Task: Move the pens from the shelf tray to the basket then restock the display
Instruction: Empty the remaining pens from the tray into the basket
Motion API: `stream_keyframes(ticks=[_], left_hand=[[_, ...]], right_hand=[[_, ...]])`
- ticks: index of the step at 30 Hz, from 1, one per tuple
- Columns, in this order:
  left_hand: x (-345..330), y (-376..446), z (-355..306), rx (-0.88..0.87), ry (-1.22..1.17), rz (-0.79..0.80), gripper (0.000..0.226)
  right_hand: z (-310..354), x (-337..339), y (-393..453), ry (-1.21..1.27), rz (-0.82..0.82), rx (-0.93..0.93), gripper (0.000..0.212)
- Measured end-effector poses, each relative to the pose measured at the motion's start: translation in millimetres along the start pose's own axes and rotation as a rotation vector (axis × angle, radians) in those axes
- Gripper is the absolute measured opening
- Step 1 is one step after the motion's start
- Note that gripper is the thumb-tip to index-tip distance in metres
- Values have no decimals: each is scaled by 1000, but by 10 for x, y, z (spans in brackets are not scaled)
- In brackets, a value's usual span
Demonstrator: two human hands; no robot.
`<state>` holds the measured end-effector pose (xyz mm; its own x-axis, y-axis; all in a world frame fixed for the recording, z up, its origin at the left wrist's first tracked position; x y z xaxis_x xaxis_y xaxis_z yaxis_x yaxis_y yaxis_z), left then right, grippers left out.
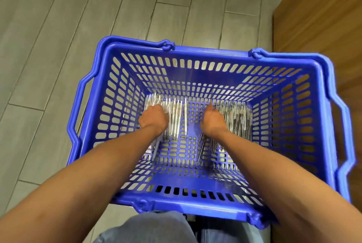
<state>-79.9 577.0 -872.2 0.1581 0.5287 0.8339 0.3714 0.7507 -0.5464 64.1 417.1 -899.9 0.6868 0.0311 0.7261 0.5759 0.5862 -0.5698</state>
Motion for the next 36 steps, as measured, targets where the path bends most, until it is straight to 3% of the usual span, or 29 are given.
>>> stream_keyframes(ticks=[4,6,11,19,26,29,32,34,36], left_hand=[[34,-40,-47,-51,25,0,35],[71,-111,-74,-73,34,15,35],[292,-285,-61,-125,-35,52,33],[692,-778,103,-191,-449,162,25],[1396,-1380,260,-311,-664,38,19],[1706,-1567,451,-362,-663,-121,12],[1969,-1695,740,-369,-589,-384,5],[2024,-1677,956,-288,-476,-506,25],[1935,-1545,1199,-117,-430,-479,54]], right_hand=[[24,80,-102,-7,40,133,22],[-28,178,-182,11,25,155,11],[-253,638,-447,159,-93,67,9],[-365,1281,-1101,243,-280,14,6],[-564,2069,-2173,328,-767,-39,18],[-704,2298,-2558,225,-913,-100,32],[-879,2240,-2641,194,-817,-241,55],[-989,2133,-2628,229,-736,-326,64],[-1051,2124,-2598,245,-710,-387,65]])
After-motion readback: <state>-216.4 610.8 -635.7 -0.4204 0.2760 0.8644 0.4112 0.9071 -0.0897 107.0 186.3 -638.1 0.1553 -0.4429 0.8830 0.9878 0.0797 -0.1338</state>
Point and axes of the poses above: each hand's wrist, its own y-axis towards the middle knuckle, its own x-axis out of the back of the hand, z = x × y, the point moved 10 cm from there along y, towards the middle knuckle, and after that the axes turned 4 degrees about x, right-handed, at the moved point
